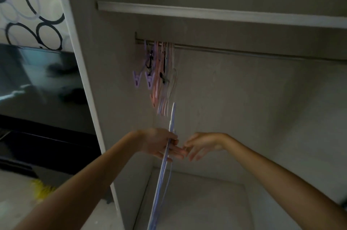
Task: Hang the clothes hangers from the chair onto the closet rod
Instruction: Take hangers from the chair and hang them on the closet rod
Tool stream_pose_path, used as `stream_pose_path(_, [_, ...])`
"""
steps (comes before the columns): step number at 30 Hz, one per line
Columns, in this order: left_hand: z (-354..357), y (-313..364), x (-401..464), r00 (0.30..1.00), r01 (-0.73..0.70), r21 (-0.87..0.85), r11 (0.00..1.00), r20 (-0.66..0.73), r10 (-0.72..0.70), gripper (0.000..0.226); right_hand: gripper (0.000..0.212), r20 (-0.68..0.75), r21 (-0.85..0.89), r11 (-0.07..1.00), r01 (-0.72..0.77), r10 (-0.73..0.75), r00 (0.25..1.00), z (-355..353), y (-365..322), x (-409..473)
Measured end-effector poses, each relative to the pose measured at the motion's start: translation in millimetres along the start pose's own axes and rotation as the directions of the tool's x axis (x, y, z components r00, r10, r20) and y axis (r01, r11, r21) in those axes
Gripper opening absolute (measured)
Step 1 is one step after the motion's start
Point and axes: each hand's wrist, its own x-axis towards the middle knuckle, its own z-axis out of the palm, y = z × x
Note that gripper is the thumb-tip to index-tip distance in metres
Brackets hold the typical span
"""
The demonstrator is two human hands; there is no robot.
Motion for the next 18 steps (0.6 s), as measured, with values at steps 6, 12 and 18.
stream_pose_path(6, [46.6,-40.5,38.2,0.986,0.032,0.072,0.997,-0.165,-0.02,0.037,0.014,0.072,0.15,0.982,-0.115,0.105,0.992,27.7,40.6,-19.5])
stream_pose_path(12, [77.7,-27.8,62.9,0.938,-0.086,0.022,0.996,-0.337,0.088,0.019,0.028,0.066,0.426,0.903,-0.055,0.03,0.997,23.4,65.3,-63.7])
stream_pose_path(18, [97.8,9.5,66.0,0.952,-0.222,-0.086,0.971,-0.237,0.196,0.021,0.011,-0.565,0.34,0.891,0.3,-0.061,0.823,15.8,53.1,-92.5])
